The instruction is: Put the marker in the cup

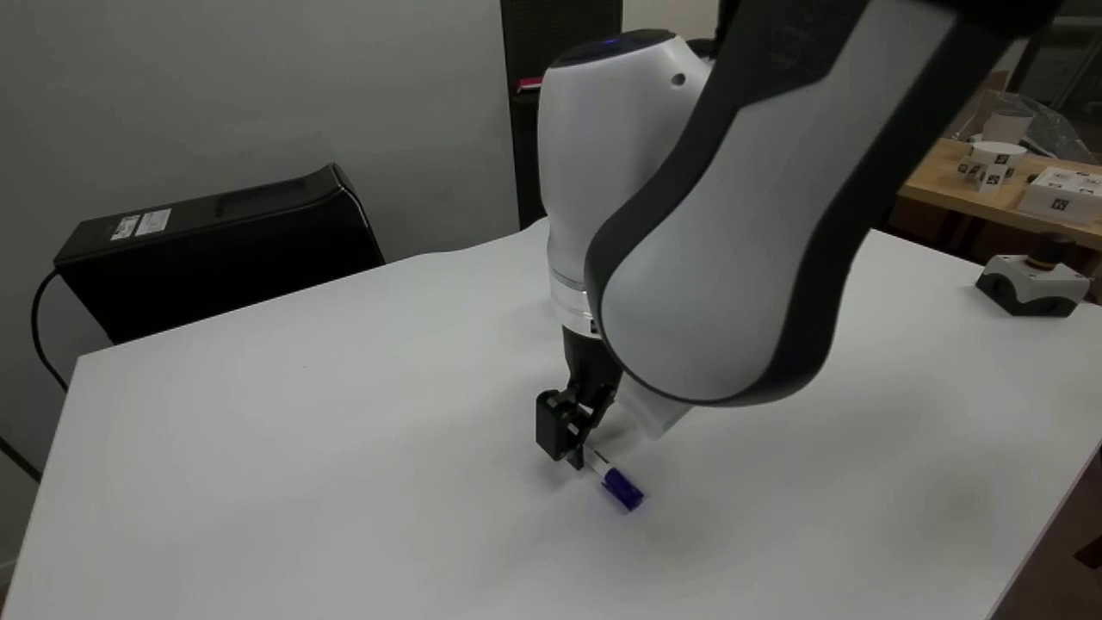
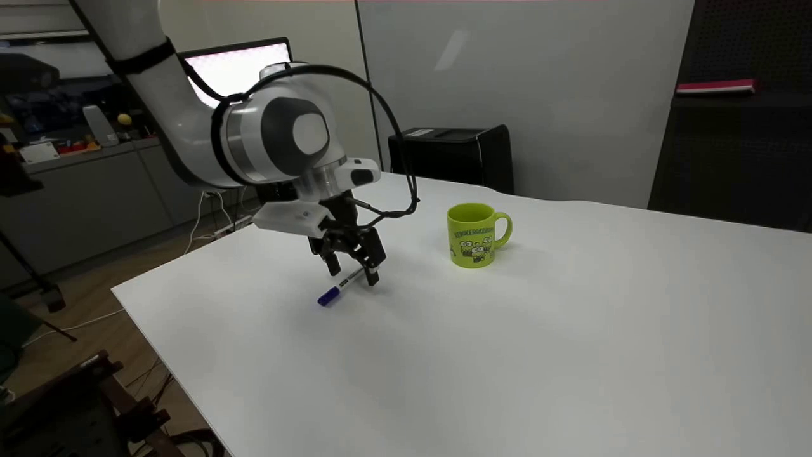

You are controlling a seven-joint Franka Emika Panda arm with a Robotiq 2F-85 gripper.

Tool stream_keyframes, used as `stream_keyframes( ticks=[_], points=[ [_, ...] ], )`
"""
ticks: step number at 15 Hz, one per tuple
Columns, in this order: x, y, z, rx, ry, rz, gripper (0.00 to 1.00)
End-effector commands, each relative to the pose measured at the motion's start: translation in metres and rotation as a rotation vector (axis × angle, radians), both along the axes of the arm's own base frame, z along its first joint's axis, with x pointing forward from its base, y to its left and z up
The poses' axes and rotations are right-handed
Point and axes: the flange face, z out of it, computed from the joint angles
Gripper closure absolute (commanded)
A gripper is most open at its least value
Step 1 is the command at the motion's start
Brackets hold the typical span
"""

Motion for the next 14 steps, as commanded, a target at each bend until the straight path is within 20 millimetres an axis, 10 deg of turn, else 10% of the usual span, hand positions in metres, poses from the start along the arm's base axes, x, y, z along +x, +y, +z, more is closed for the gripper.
stream_keyframes(
  ticks=[1, 3, 14],
  points=[
    [-0.001, 0.007, -0.007, -0.013, -0.022, -0.031, 0.00],
    [-0.004, 0.012, -0.011, -0.020, -0.019, -0.028, 0.26],
    [0.002, 0.017, 0.000, -0.001, 0.013, -0.047, 0.92]
  ],
)
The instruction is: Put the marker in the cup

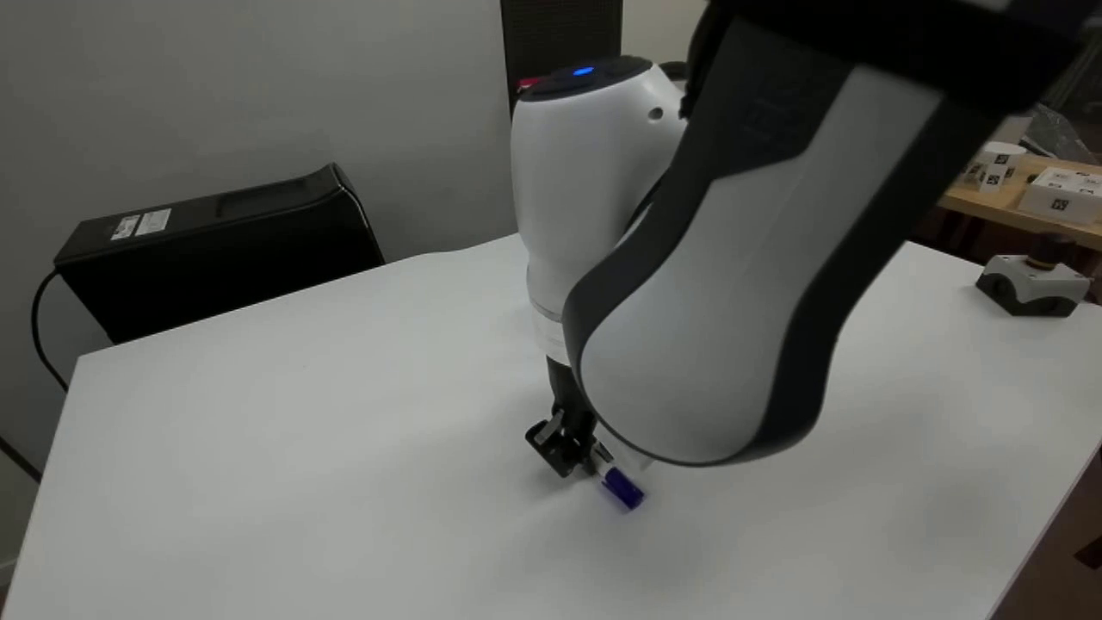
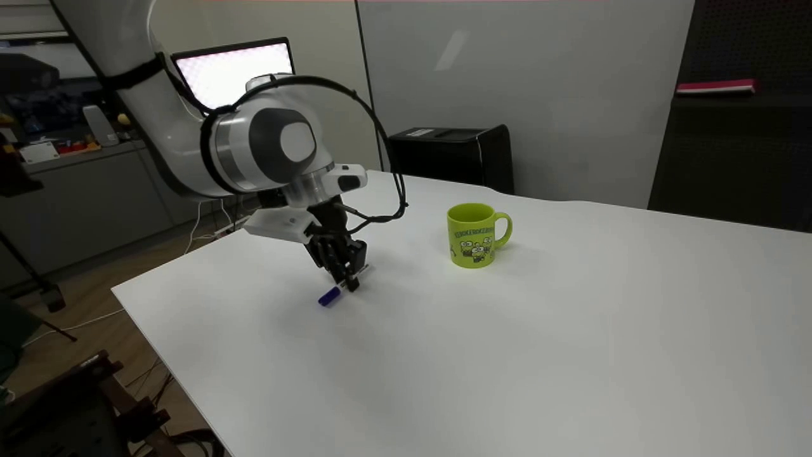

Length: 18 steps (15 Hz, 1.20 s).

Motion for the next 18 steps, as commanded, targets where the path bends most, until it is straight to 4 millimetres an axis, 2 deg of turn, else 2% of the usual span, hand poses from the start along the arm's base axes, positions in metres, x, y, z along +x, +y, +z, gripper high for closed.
stream_keyframes(
  ticks=[1, 2, 4, 7, 15, 18],
  points=[
    [0.011, -0.006, 0.014, 0.029, 0.066, -0.042, 0.98],
    [0.015, -0.009, 0.021, 0.045, 0.100, -0.047, 1.00],
    [0.022, -0.016, 0.033, 0.056, 0.159, -0.064, 0.96],
    [0.038, -0.034, 0.061, 0.076, 0.207, -0.083, 0.96],
    [0.078, -0.089, 0.139, 0.065, 0.197, -0.156, 0.96],
    [0.090, -0.104, 0.158, 0.076, 0.179, -0.176, 0.96]
  ],
)
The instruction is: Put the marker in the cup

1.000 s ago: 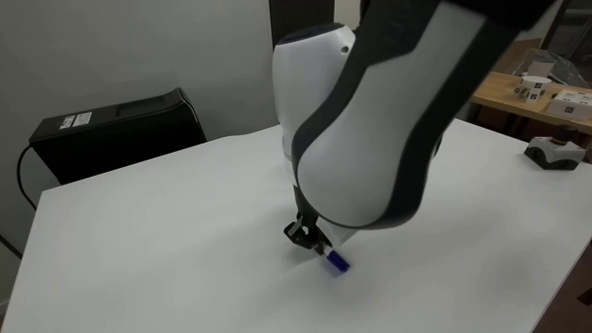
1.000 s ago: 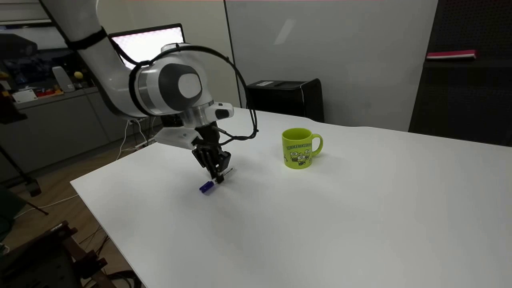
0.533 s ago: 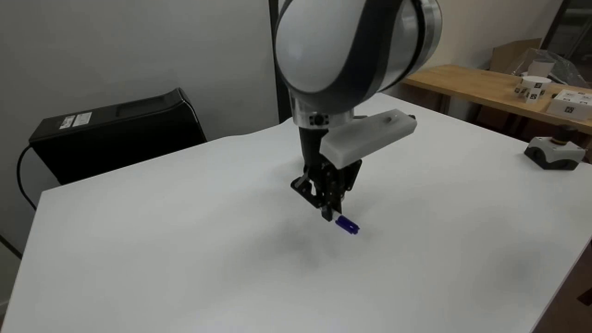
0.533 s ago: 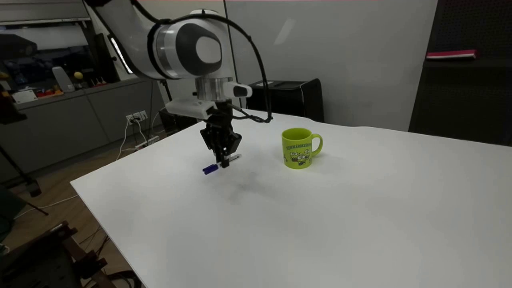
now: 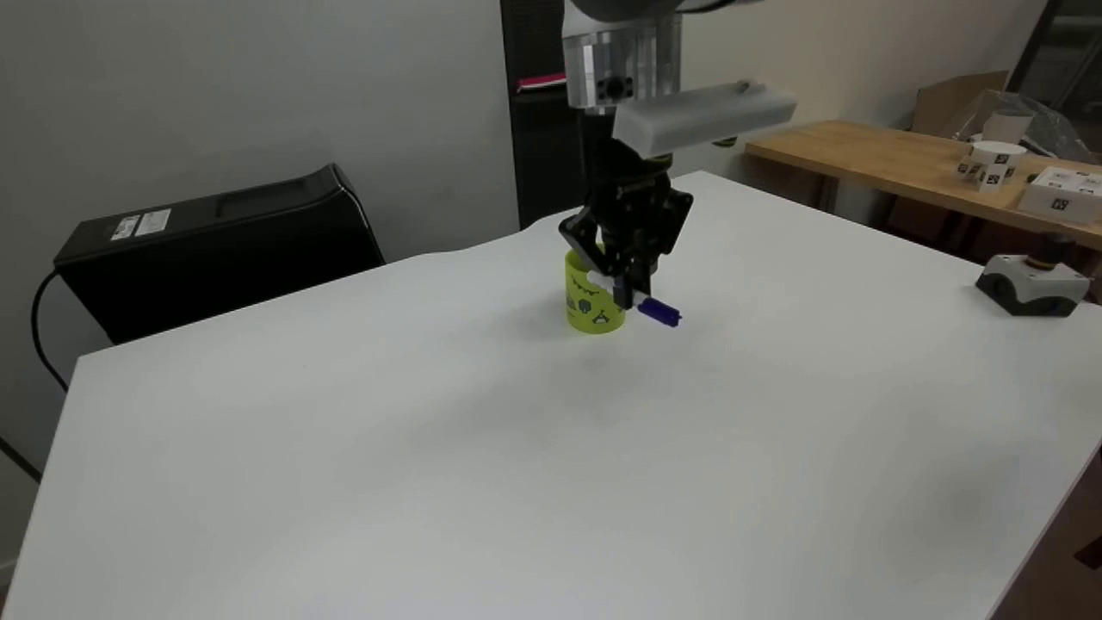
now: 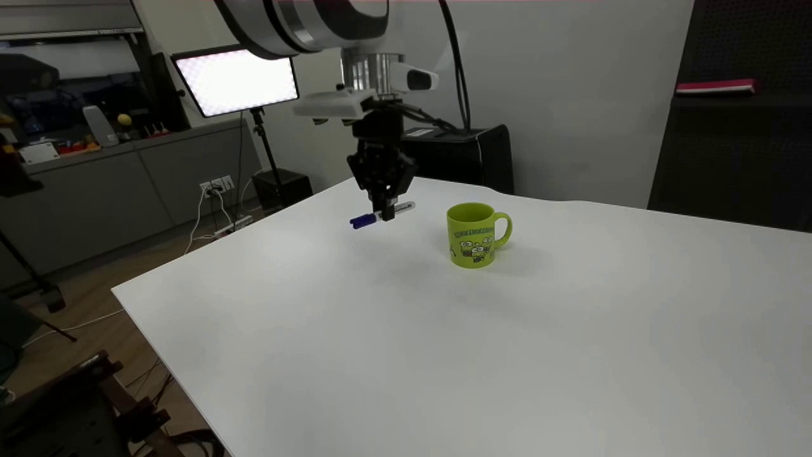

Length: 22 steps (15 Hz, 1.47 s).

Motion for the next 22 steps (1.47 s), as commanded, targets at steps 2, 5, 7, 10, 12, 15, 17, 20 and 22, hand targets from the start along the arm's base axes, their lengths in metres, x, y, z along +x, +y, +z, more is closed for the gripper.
stream_keyframes(
  ticks=[2, 5, 7, 10, 12, 15, 17, 20, 22],
  points=[
    [0.013, -0.017, 0.027, 0.052, 0.042, -0.012, 0.96],
    [0.019, -0.034, 0.034, 0.118, 0.126, -0.025, 0.96],
    [0.023, -0.047, 0.040, 0.143, 0.174, -0.045, 0.96],
    [0.031, -0.064, 0.050, 0.174, 0.240, -0.069, 0.96],
    [0.040, -0.075, 0.056, 0.189, 0.275, -0.084, 0.96],
    [0.056, -0.085, 0.057, 0.216, 0.317, -0.105, 0.96],
    [0.068, -0.090, 0.054, 0.227, 0.340, -0.115, 0.96],
    [0.087, -0.090, 0.044, 0.246, 0.363, -0.125, 0.96],
    [0.099, -0.089, 0.036, 0.258, 0.377, -0.126, 0.96]
  ],
)
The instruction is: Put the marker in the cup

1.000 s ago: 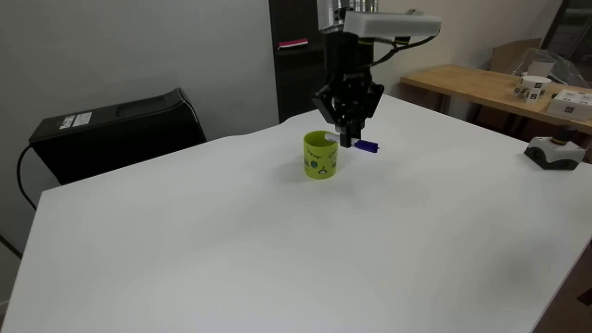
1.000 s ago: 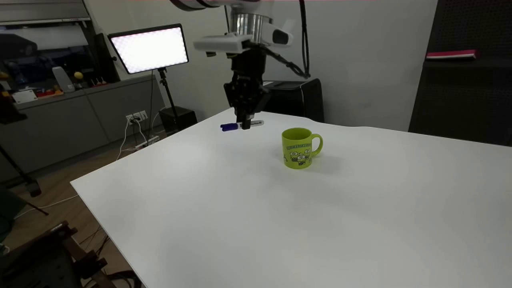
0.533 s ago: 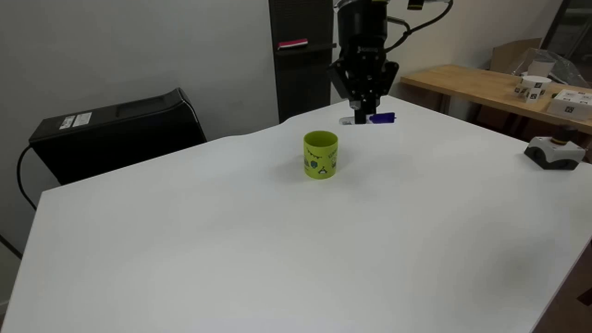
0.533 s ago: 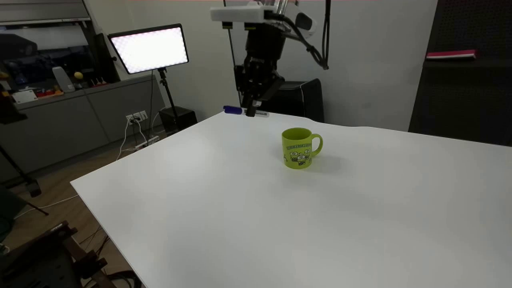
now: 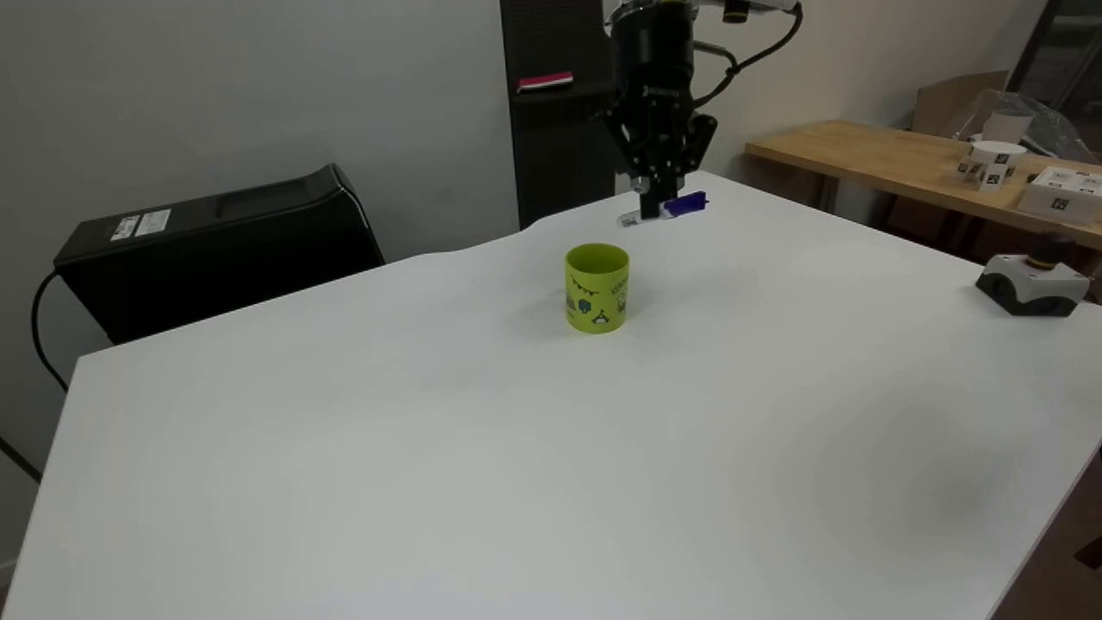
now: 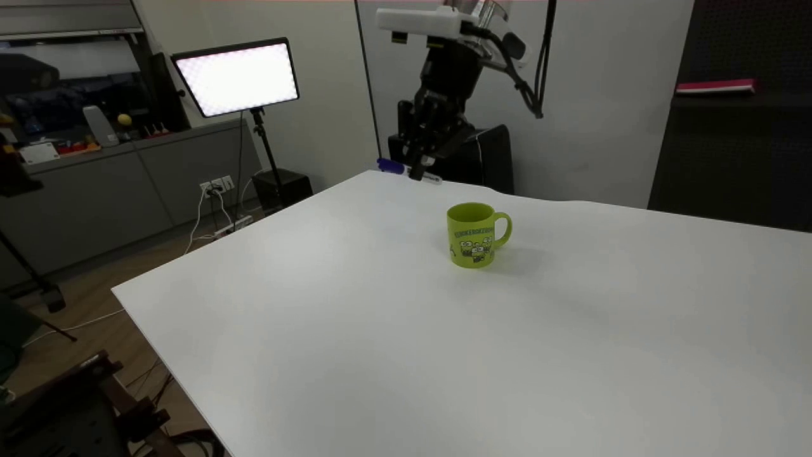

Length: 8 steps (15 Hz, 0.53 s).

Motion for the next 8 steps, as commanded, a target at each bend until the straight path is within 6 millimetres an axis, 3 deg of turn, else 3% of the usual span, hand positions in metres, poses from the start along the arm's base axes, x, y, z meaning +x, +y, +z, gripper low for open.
stream_keyframes(
  ticks=[1, 8],
  points=[
    [0.029, 0.000, -0.010, 0.034, 0.033, -0.019, 0.96],
    [0.055, -0.024, -0.027, 0.052, 0.070, -0.037, 0.96]
  ],
)
